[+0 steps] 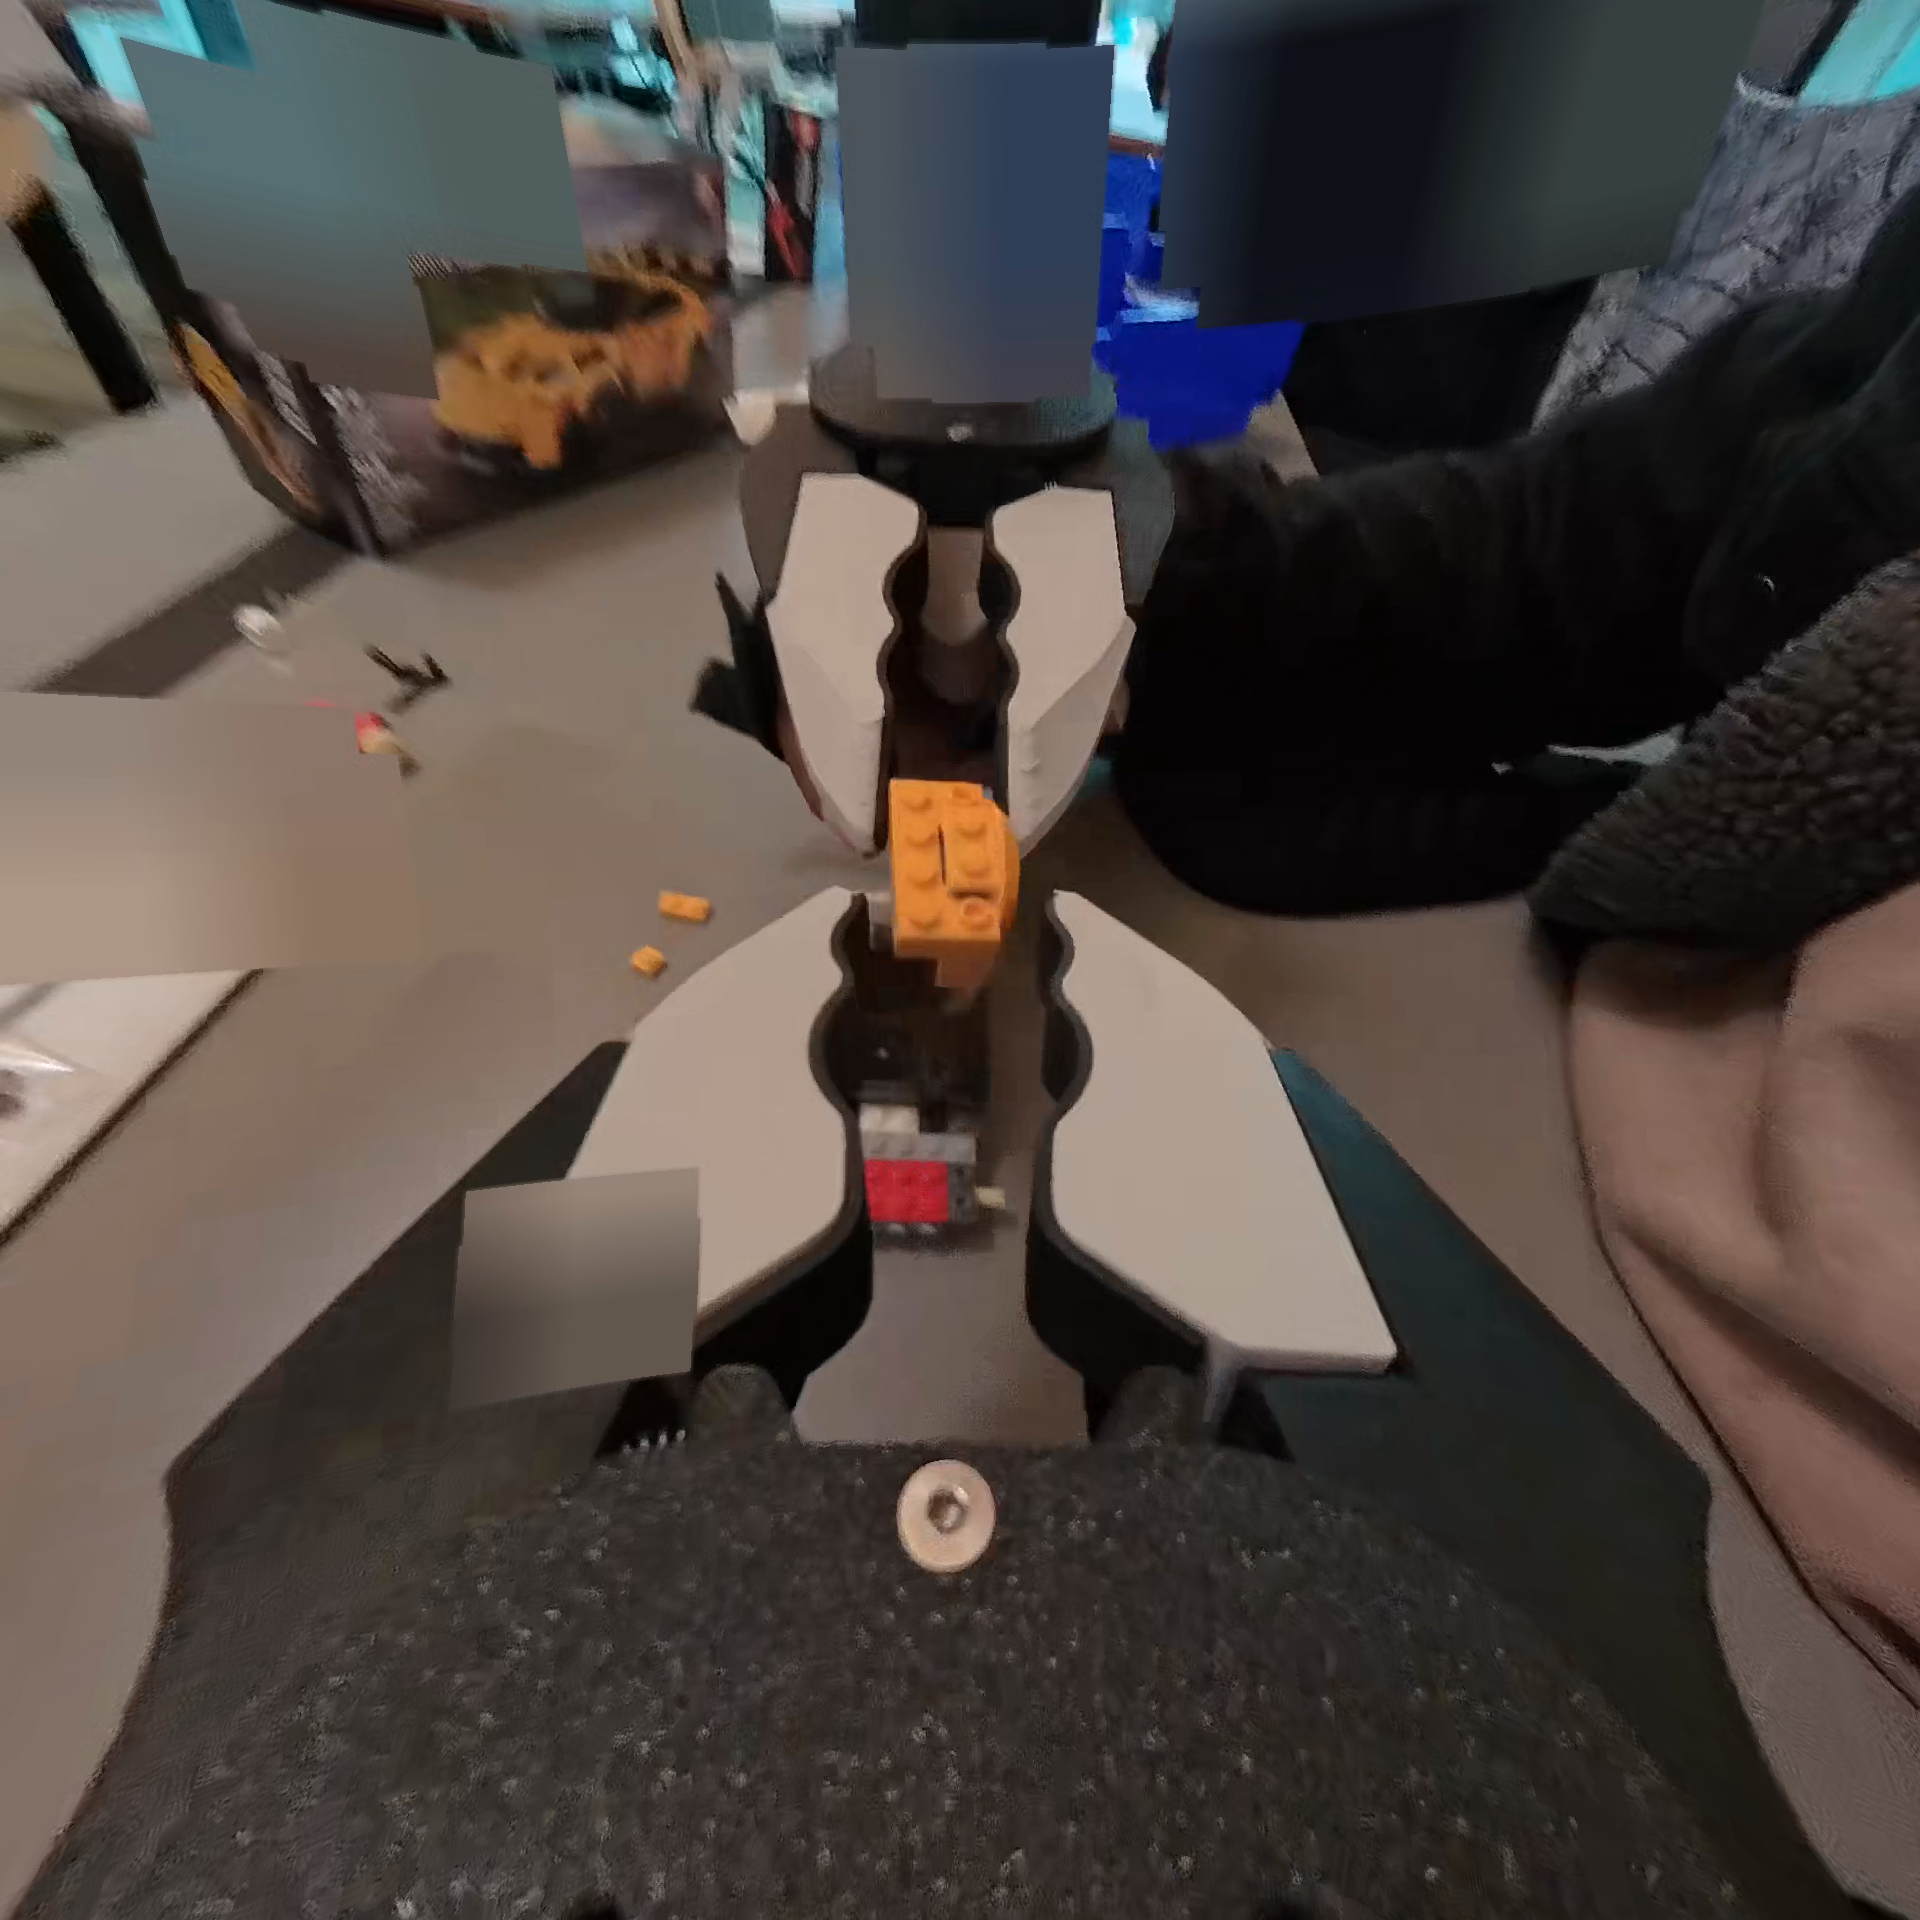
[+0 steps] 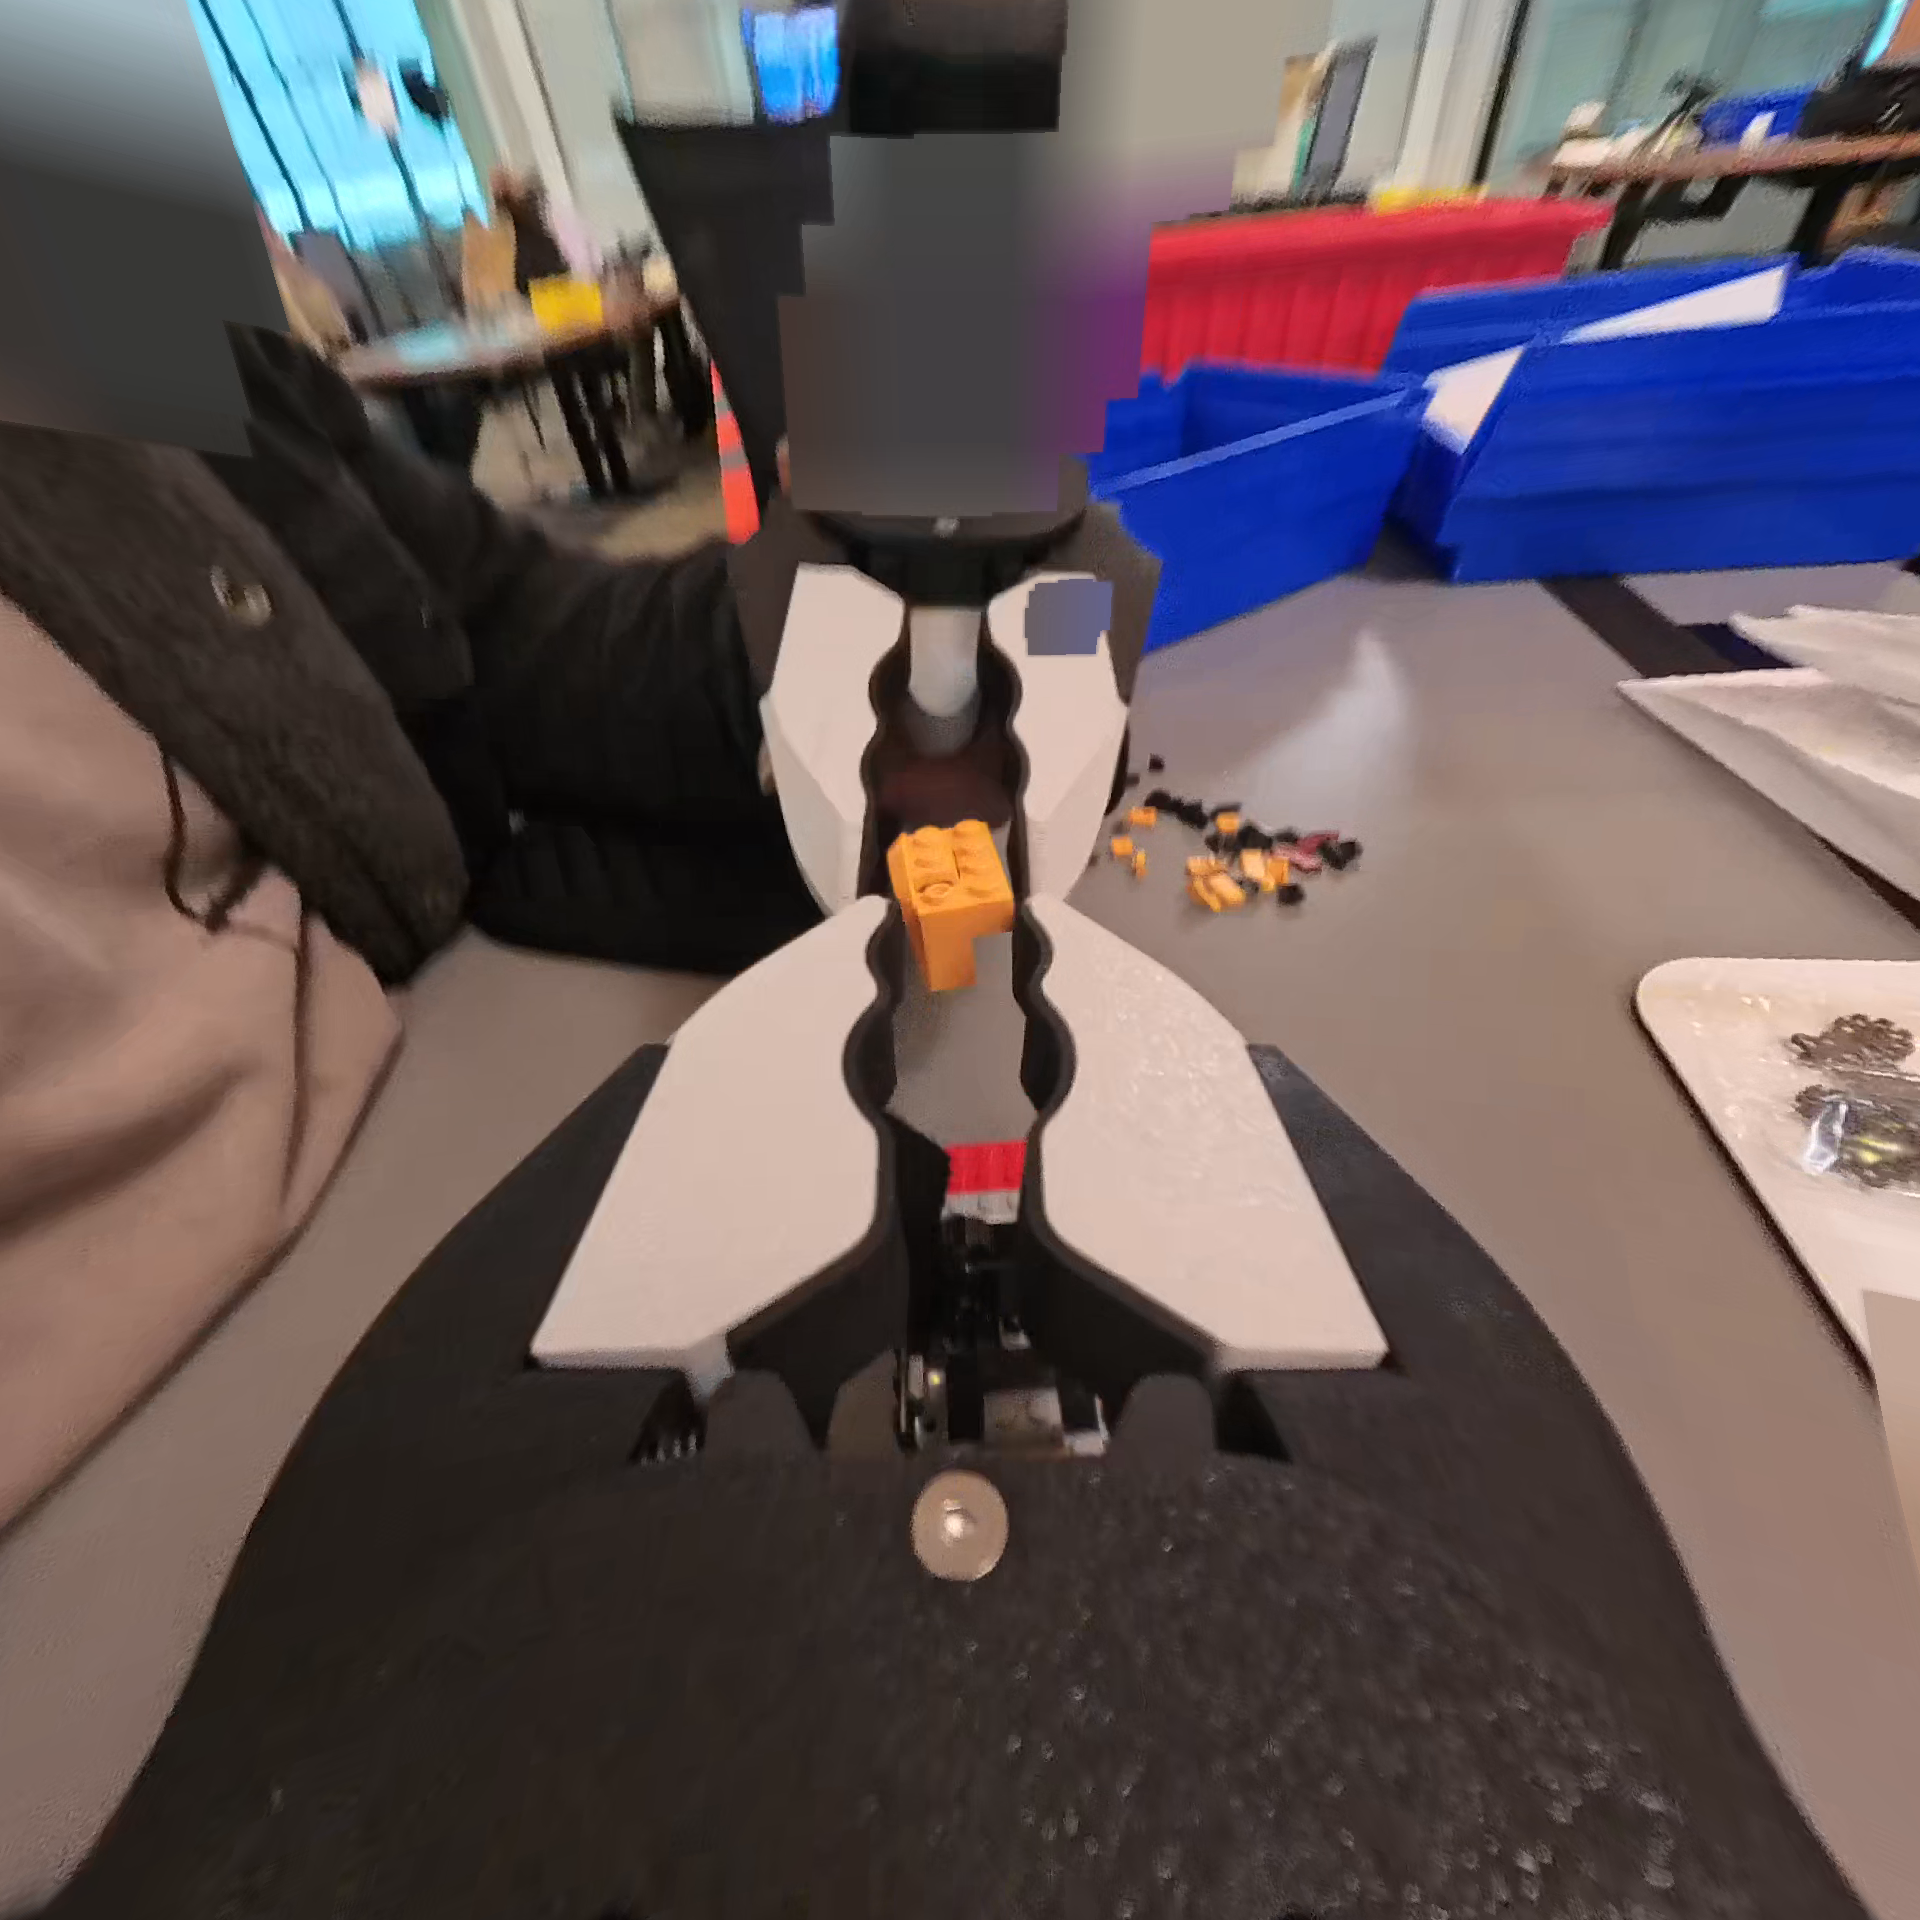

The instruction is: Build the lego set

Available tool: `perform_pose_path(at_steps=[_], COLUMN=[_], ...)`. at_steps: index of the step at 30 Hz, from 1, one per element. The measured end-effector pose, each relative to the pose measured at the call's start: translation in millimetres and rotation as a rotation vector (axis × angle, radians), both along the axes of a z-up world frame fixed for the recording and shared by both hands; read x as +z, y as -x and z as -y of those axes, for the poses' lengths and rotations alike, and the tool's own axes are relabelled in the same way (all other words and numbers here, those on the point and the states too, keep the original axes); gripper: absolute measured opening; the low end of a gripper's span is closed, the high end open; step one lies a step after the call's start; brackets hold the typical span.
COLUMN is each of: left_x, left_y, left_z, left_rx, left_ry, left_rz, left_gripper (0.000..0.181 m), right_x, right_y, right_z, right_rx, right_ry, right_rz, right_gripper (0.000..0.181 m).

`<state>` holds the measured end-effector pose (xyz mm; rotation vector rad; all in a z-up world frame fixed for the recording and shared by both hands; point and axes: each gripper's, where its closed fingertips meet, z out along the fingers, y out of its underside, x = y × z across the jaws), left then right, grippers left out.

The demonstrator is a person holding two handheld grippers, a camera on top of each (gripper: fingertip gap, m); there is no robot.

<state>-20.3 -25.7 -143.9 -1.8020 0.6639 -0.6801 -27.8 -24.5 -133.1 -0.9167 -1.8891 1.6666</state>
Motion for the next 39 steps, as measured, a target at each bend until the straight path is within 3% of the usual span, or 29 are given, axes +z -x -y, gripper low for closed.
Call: perform_pose_path(at_steps=[3,10,16,19,24,29,39], left_x=[15.3,24.7,23.1,19.6,11.6,5.2,1.9], left_y=[2.9,5.2,4.4,10.5,30.0,45.2,44.1], left_z=[-4.6,-6.8,-7.1,-10.5,-20.9,-26.1,-26.1], left_rx=[0.048,0.078,0.076,0.104,0.2,0.268,0.26], left_ry=[-0.082,-0.118,-0.118,-0.108,-0.082,-0.071,-0.06], left_rz=[0.053,0.124,0.131,0.141,0.171,0.173,0.18], left_gripper=[0.02,0.022,0.022,0.021,0.021,0.021,0.021], right_x=[13.7,7.7,8.9,4.4,-50.3,-100.7,-121.0], right_y=[2.6,5.7,3.5,0.4,-3.0,7.6,13.8], right_z=[-2.4,0.7,-2.6,-33.5,-96.3,-107.6,-101.8], right_rx=[-0.021,-0.019,-0.019,-0.092,-0.216,-0.181,-0.171], right_ry=[0.111,0.14,0.104,-0.016,-0.357,-0.503,-0.517], right_rz=[-0.047,-0.025,-0.005,0.061,0.328,0.55,0.648], right_gripper=[0.02,0.019,0.02,0.023,0.023,0.021,0.017])
